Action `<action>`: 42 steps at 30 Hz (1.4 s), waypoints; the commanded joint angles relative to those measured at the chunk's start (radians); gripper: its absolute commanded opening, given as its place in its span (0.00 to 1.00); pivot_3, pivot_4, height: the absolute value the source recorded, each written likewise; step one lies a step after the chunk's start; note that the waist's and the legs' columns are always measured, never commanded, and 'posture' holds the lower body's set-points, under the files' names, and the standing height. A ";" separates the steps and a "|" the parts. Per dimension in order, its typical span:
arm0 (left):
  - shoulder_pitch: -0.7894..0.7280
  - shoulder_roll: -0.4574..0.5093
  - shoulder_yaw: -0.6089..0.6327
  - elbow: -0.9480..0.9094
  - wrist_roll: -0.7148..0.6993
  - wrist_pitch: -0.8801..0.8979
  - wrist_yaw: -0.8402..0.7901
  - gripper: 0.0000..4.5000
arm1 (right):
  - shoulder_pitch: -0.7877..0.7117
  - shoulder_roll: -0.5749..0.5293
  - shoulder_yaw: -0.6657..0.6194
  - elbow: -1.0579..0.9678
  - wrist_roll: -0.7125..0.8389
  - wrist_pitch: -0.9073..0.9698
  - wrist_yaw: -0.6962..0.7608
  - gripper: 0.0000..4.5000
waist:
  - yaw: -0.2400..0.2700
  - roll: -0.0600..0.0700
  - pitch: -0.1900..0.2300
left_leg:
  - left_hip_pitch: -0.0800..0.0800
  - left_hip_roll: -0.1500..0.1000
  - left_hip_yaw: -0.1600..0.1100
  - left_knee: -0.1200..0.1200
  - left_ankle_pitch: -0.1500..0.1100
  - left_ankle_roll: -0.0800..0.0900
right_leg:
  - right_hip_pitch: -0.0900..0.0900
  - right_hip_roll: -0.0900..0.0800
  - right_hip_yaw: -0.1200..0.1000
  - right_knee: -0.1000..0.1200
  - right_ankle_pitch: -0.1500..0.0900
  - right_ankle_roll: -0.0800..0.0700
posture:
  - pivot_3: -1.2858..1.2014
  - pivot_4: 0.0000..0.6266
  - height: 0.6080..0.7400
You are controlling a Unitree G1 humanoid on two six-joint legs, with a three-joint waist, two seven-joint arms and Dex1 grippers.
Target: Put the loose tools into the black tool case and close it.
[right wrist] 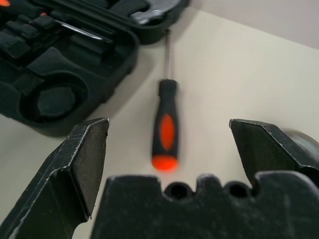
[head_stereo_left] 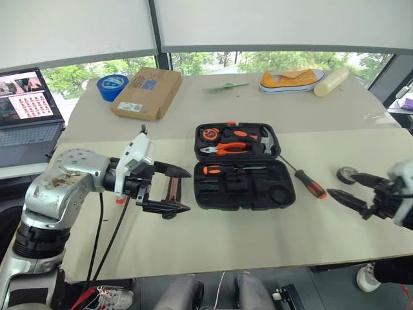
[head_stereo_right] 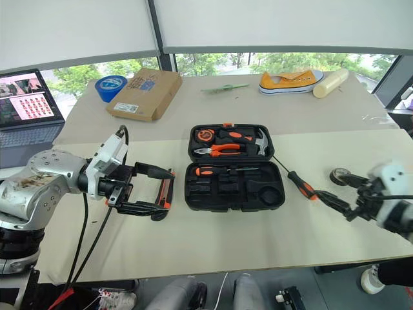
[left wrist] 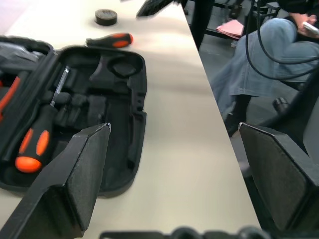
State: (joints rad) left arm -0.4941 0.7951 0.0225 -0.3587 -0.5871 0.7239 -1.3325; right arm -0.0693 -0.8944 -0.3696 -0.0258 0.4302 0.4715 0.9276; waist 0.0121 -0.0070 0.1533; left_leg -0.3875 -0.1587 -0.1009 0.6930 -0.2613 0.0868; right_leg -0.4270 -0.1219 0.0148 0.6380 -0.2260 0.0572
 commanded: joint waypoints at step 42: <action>-0.068 0.062 -0.047 0.031 -0.025 -0.097 0.044 1.00 | -0.534 0.072 0.431 0.351 -0.253 -0.637 0.359 0.23 | -0.005 0.002 0.001 | -0.003 0.000 0.000 -0.001 0.000 0.000 | -0.007 0.001 0.000 0.002 0.000 0.000 | 0.52 0.24 0.96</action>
State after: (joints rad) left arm -0.5585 0.8504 -0.0261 -0.3055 -0.6082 0.6508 -1.2778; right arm -0.5649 -0.8222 0.0480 0.2621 0.2088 -0.0570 1.2453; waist 0.0067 -0.0055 0.1539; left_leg -0.3911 -0.1589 -0.1009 0.6921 -0.2609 0.0870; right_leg -0.4345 -0.1209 0.0143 0.6398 -0.2261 0.0571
